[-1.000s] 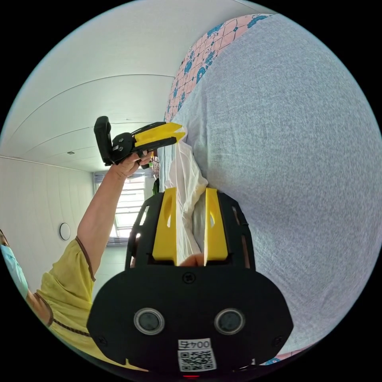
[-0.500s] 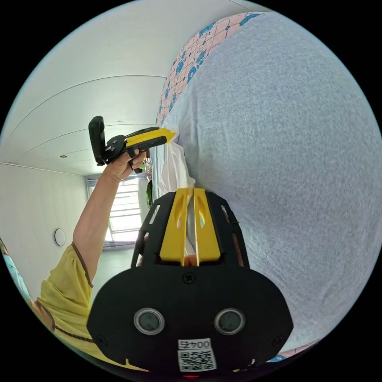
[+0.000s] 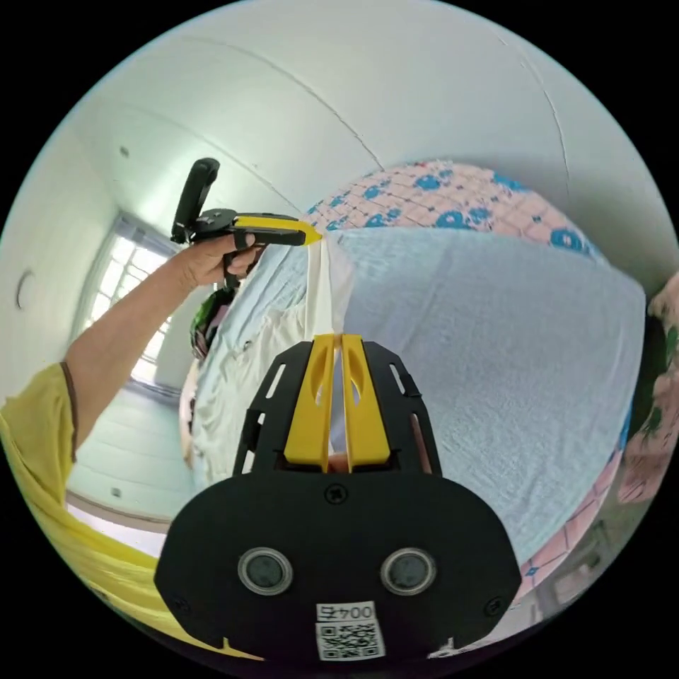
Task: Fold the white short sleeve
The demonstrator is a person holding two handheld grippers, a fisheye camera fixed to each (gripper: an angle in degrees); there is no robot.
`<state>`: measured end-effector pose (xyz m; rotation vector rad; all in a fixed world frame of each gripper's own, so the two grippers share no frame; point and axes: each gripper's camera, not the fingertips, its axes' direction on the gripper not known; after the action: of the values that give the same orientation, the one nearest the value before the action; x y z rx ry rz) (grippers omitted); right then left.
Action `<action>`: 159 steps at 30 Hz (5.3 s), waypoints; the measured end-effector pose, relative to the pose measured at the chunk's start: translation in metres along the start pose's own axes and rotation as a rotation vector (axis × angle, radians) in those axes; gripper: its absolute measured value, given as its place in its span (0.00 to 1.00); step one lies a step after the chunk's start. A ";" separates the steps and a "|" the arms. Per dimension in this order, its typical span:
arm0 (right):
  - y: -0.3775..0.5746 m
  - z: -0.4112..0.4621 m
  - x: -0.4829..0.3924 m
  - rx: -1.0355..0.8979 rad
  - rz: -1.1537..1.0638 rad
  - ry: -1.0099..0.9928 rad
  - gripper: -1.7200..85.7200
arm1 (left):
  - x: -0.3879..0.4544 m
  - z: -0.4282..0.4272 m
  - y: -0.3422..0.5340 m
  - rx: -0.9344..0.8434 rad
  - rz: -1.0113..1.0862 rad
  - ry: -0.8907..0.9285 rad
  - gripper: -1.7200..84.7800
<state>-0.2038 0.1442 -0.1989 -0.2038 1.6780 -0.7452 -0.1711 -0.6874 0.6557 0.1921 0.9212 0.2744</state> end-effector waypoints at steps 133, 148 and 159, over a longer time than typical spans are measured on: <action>0.216 0.232 -0.102 -0.695 -0.458 0.418 0.01 | 0.420 -0.405 0.548 -0.100 -0.739 -0.214 0.03; 0.287 0.268 -0.107 -0.672 -0.547 0.650 0.01 | 0.500 -0.506 0.562 -0.100 -0.750 -0.308 0.02; 0.295 0.206 -0.080 -0.430 -0.395 0.287 0.12 | 0.493 -0.640 0.676 0.150 -1.231 -0.182 0.03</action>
<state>0.0855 0.3406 -0.3165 -0.7788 2.0925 -0.7150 -0.5053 0.1383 0.0926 -0.2275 0.7358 -0.9367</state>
